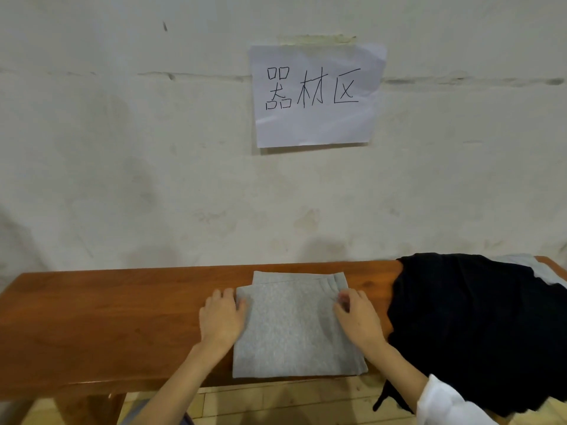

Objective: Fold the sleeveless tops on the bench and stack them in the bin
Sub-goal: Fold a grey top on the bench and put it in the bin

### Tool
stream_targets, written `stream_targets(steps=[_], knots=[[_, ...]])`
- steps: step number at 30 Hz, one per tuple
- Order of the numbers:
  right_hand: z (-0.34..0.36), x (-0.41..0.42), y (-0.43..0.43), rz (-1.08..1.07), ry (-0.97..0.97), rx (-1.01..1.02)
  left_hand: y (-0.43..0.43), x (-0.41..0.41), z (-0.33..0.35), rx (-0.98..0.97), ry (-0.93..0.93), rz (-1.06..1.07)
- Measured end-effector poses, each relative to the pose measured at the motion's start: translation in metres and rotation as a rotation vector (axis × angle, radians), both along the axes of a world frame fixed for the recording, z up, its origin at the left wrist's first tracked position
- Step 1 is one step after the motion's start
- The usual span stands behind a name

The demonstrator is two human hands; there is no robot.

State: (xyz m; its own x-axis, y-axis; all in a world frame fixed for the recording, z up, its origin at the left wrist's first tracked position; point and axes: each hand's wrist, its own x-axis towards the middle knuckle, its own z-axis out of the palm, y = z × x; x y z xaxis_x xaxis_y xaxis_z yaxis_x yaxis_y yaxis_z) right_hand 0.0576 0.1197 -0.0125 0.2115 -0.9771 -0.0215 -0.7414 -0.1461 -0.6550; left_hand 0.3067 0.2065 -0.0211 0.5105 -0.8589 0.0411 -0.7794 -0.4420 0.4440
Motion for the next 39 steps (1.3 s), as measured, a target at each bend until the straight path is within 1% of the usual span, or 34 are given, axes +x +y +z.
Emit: stream_targets(steps=[1,3,6,7,9,11,12,15,19,22,24,26,27,28,29,31,33,34,36,37,39], knots=[[0.0,0.005,-0.007,-0.025,0.004,0.029,-0.008,0.004,-0.002,0.04,0.027,0.064],[0.001,0.016,-0.018,-0.082,0.056,0.07,-0.022,0.006,-0.004,0.1,0.089,0.124],[0.002,0.028,-0.025,-0.164,0.12,0.122,-0.032,0.006,-0.01,0.084,0.128,0.167],[0.001,0.03,-0.025,-0.176,0.125,0.119,-0.032,0.004,-0.011,0.07,0.124,0.162],[-0.006,0.032,-0.024,-0.209,0.106,0.082,-0.03,0.0,-0.015,-0.004,0.039,0.109],[-0.014,0.031,-0.021,-0.227,0.051,0.014,-0.024,-0.006,-0.015,-0.114,-0.049,0.043],[-0.018,0.031,-0.02,-0.233,0.024,-0.028,-0.022,-0.008,-0.014,-0.166,-0.03,0.024],[-0.021,0.03,-0.013,-0.262,-0.057,-0.178,-0.023,-0.01,-0.011,-0.342,0.138,-0.014],[-0.008,0.024,-0.006,-0.352,-0.103,-0.437,-0.039,-0.014,0.003,-0.538,0.128,-0.086],[-0.002,0.015,-0.009,-0.418,-0.187,-0.552,-0.056,-0.016,0.01,-0.602,0.127,-0.101],[-0.006,0.012,-0.016,-0.392,-0.158,-0.497,-0.066,-0.015,0.005,-0.541,0.115,-0.117],[-0.016,0.012,-0.022,-0.349,-0.055,-0.35,-0.073,-0.014,-0.007,-0.345,0.08,-0.111],[-0.02,0.012,-0.022,-0.341,-0.008,-0.289,-0.073,-0.014,-0.012,-0.245,0.035,-0.085],[-0.021,0.012,-0.021,-0.331,0.017,-0.265,-0.072,-0.015,-0.015,-0.192,-0.02,-0.068],[-0.021,0.012,-0.017,-0.301,0.026,-0.285,-0.068,-0.017,-0.016,-0.177,-0.062,-0.077],[-0.022,0.016,-0.006,-0.166,0.043,-0.412,-0.059,-0.028,-0.015,-0.17,-0.129,-0.179],[-0.028,0.022,0.007,-0.022,0.137,-0.501,-0.044,-0.041,-0.019,-0.168,-0.235,-0.305],[-0.033,0.024,0.012,0.035,0.214,-0.504,-0.036,-0.048,-0.024,-0.139,-0.297,-0.354],[-0.045,0.026,0.018,0.112,0.396,-0.425,-0.023,-0.058,-0.035,0.007,-0.365,-0.389],[-0.05,0.025,0.019,0.129,0.466,-0.375,-0.02,-0.061,-0.039,0.047,-0.357,-0.371],[-0.054,0.024,0.019,0.14,0.528,-0.302,-0.015,-0.066,-0.038,0.111,-0.279,-0.345]])
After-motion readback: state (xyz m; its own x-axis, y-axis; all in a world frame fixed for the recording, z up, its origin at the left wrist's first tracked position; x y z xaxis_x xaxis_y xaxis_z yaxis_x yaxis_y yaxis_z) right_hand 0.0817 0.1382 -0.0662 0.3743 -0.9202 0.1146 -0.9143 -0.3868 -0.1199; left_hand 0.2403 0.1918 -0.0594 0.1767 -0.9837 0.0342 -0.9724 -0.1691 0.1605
